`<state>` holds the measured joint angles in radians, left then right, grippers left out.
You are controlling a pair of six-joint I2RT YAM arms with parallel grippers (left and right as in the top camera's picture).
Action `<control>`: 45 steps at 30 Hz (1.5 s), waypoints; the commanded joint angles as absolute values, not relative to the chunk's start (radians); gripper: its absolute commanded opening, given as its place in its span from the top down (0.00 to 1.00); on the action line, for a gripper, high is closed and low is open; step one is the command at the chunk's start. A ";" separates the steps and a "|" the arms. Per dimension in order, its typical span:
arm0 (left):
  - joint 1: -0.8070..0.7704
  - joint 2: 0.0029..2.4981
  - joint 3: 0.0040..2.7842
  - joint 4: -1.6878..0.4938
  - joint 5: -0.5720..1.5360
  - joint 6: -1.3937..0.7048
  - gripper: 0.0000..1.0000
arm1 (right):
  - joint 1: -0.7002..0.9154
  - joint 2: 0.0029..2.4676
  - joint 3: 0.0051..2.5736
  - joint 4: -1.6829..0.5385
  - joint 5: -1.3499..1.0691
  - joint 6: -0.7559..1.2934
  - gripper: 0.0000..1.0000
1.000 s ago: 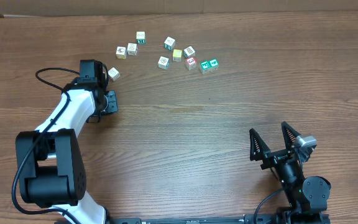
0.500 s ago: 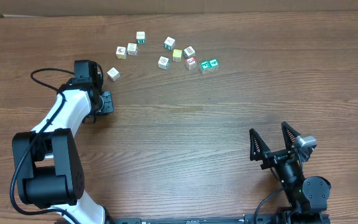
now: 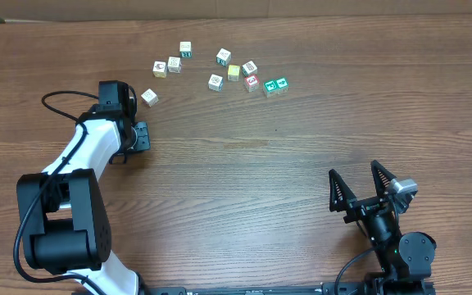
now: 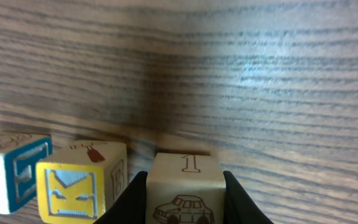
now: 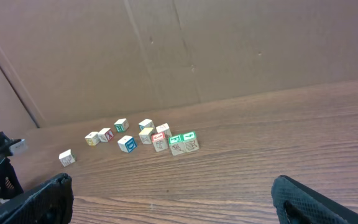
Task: Form a horizontal line
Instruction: 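Push the '1' block against the row and open the left gripper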
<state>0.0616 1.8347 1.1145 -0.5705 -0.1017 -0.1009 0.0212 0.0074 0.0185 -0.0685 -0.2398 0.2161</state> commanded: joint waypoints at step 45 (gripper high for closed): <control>0.085 1.844 1.101 -0.546 -0.111 -0.074 0.67 | 0.024 0.003 0.008 -0.062 -0.244 0.213 0.00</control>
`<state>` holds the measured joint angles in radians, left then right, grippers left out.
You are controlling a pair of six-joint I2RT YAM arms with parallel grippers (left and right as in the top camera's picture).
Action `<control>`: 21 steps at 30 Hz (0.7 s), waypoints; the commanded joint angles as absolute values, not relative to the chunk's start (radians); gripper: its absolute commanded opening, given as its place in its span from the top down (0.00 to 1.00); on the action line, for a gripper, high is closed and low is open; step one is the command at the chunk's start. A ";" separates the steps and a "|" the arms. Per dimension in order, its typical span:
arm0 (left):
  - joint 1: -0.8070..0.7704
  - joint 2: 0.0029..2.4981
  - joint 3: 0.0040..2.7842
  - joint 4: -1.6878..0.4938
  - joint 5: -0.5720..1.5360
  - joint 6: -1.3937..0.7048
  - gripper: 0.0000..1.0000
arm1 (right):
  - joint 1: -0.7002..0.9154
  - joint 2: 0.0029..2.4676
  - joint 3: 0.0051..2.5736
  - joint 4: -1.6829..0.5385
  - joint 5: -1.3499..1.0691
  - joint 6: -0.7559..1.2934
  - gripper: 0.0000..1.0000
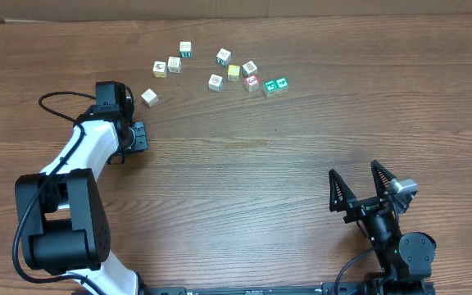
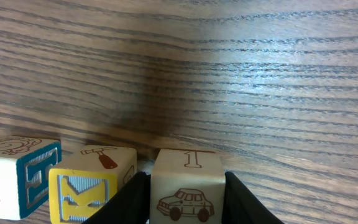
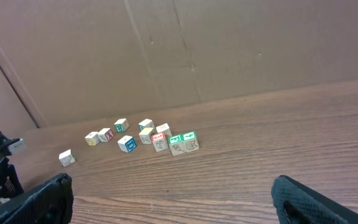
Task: Form a horizontal line
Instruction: 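Push the '1' block against the row and open the left gripper, then raise the left gripper and pull it back to the left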
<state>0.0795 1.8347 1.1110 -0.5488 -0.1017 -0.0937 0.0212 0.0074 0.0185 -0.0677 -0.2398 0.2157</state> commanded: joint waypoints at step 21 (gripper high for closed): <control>0.085 1.844 1.106 -0.422 -0.098 -0.074 0.62 | 0.024 0.003 0.008 -0.062 -0.244 0.213 0.00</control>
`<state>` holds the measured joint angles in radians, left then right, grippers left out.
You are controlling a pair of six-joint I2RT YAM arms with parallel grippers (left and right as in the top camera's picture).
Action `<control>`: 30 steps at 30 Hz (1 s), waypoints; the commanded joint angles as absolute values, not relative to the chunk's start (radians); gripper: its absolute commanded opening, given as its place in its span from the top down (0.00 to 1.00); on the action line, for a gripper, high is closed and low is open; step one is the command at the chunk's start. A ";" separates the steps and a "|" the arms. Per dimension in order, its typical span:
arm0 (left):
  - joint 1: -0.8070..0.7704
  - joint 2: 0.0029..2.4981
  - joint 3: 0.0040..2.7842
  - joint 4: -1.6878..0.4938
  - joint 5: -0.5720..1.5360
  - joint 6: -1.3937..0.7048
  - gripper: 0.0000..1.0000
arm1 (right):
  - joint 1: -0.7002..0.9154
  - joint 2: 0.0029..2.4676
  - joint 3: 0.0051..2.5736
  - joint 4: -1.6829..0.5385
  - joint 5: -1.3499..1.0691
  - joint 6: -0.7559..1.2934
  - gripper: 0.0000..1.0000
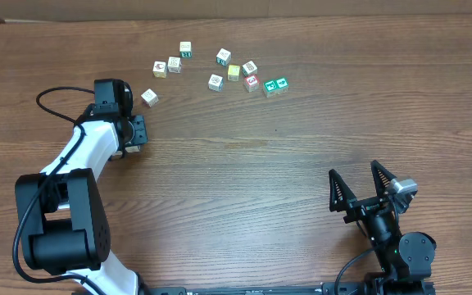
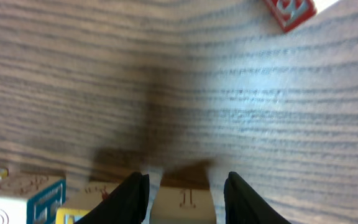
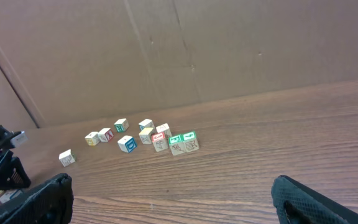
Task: Form a horizontal line
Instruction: 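Raise the left gripper and pull it back to the left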
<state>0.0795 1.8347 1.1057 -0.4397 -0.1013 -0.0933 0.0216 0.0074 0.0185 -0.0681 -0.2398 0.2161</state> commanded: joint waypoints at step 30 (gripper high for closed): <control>0.535 1.288 1.171 -0.723 0.089 -0.057 0.96 | 0.024 0.003 0.008 -0.062 -0.244 0.213 0.00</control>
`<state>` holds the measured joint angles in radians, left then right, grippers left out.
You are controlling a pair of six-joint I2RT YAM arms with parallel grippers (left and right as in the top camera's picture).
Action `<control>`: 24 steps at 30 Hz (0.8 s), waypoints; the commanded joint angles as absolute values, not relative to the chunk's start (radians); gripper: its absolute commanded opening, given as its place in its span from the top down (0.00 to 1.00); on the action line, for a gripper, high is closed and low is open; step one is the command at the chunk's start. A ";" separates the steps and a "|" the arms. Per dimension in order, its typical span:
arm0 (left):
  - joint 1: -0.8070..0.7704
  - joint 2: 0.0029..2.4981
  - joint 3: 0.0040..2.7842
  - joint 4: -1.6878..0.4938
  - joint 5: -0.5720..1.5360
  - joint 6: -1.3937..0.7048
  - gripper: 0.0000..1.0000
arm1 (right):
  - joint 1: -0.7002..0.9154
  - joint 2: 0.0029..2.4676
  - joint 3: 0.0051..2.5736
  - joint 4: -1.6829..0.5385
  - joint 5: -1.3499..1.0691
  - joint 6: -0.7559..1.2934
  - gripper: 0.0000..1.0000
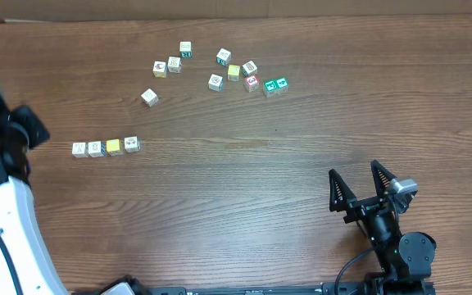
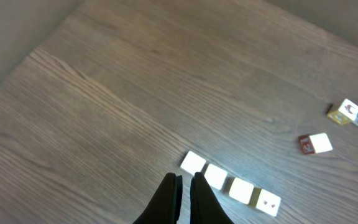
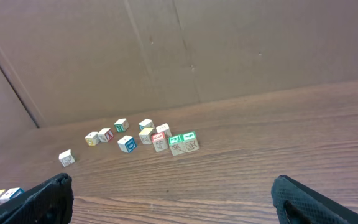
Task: Form a horizontal line
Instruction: 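Raise the left gripper and pull it back to the left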
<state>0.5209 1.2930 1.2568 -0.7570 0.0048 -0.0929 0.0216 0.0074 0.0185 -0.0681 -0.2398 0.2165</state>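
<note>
Several pale wooden blocks form a row [image 1: 105, 147] on the left of the table, seen close up as the row [image 2: 229, 183] in the left wrist view. The block at its right end [image 1: 131, 144] touches the yellow one. My left gripper [image 2: 186, 180] hangs high above the table left of the row, its fingers shut together on nothing. The left arm [image 1: 2, 139] rises at the far left edge. My right gripper [image 1: 365, 184] rests open near the front right, far from all blocks.
A lone block [image 1: 149, 97] lies above and right of the row, also seen as the red-sided block [image 2: 316, 143]. A loose cluster of blocks [image 1: 220, 70] with two green ones [image 1: 275, 84] sits at the back centre. A cardboard wall [image 3: 229, 50] backs the table.
My left gripper was low at the row's right end, its fingers astride the "1" block. Now it is high and off to the left, shut and empty, with that block standing in the row.
My left gripper held the car-and-"1" block beside the yellow K block. It then had it pressed close against the K block. After that the fingers stood apart round it. Now the arm is raised away and the row is one block longer. The right arm never moved.
</note>
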 commanded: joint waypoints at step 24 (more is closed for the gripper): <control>0.551 1.429 1.122 -0.638 0.079 -0.033 0.96 | 0.025 0.003 0.008 -0.023 -0.428 1.010 0.00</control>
<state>0.5442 1.4128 1.1225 -0.6388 0.0650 -0.0486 0.0216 0.0074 0.0185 -0.0158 -0.3855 0.6830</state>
